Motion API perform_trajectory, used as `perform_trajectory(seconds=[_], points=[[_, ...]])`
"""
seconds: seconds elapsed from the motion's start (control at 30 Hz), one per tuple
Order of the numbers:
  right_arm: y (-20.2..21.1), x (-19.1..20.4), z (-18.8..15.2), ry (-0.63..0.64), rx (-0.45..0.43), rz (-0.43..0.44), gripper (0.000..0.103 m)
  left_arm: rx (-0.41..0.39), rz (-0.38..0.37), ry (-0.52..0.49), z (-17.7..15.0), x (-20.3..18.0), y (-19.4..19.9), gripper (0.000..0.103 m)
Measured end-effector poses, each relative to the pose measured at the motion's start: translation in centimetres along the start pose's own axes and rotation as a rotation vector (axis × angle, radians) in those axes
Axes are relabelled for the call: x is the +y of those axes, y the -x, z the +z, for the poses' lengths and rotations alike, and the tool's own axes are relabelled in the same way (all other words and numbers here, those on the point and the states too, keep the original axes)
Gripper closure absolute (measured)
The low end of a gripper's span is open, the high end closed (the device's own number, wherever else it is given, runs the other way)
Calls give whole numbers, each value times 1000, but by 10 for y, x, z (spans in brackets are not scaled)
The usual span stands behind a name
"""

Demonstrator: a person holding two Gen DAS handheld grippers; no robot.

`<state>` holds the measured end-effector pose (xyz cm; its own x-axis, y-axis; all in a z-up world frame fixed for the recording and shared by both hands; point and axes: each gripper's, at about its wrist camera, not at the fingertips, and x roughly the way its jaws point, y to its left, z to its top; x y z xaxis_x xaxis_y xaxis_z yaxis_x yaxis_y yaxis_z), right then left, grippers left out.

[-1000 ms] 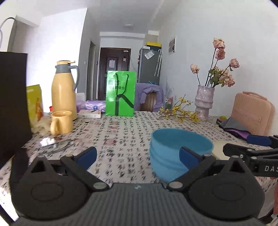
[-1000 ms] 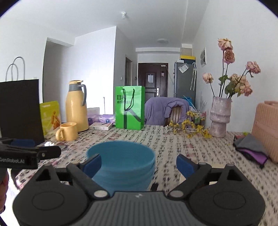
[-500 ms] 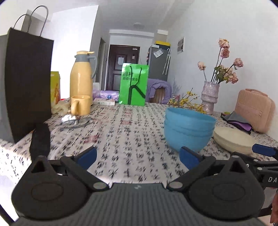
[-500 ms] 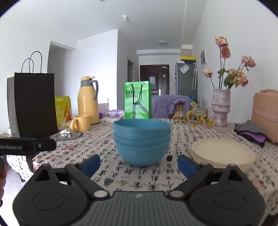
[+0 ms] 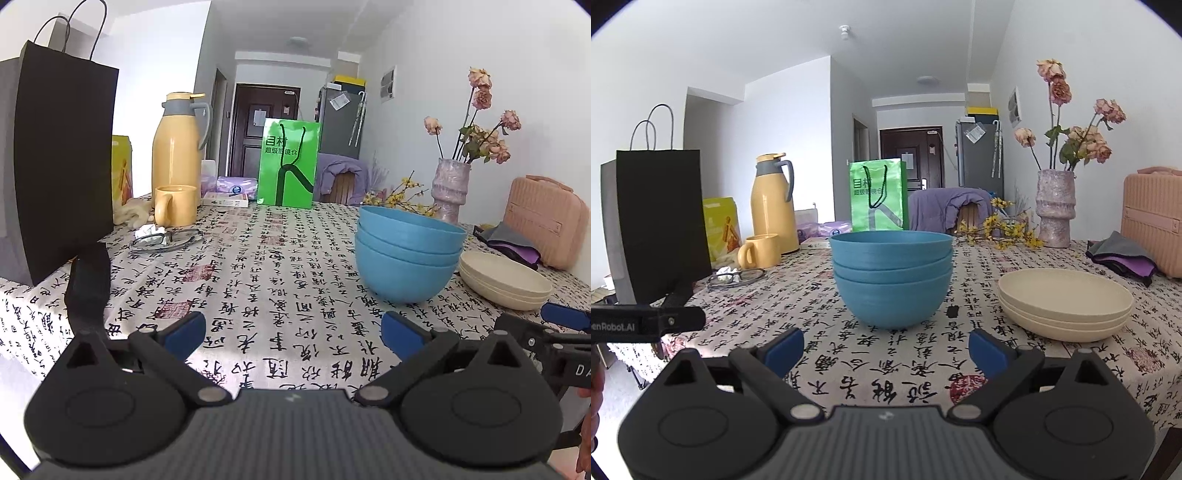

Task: Organize plates and bowls
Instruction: 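Move both grippers back to the stack of three blue bowls, then close both grippers on the bowl stack rim and lift it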

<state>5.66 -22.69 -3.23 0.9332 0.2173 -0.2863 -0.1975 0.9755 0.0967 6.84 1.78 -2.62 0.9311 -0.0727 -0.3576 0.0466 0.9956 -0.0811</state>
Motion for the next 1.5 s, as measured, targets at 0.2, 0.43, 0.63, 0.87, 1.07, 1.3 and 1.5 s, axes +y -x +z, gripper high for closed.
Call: perform_trajectory(seconds=[0.2, 0.43, 0.63, 0.87, 1.07, 1.3, 1.5], points=[[-1, -3, 0, -6, -1, -10, 7, -2, -6, 1, 2, -2, -2, 0], [-1, -7, 1, -6, -4, -16, 7, -5, -16, -3, 4, -7, -3, 0], [-4, -15, 22, -44, -24, 0, 7, -11, -58, 12, 22, -14, -11, 0], [-28, -32, 78, -100, -77, 47, 7, -44, -133, 42, 73, -31, -43, 0], [-81, -52, 103, -147, -12, 36, 7, 56, -163, 87, 104, -42, -103, 0], [-145, -78, 103, -280, 127, 69, 9, 177, -224, 185, 112, -44, -166, 1], [-181, -98, 94, -406, 207, 108, 14, 274, -266, 238, 108, -46, -210, 9]])
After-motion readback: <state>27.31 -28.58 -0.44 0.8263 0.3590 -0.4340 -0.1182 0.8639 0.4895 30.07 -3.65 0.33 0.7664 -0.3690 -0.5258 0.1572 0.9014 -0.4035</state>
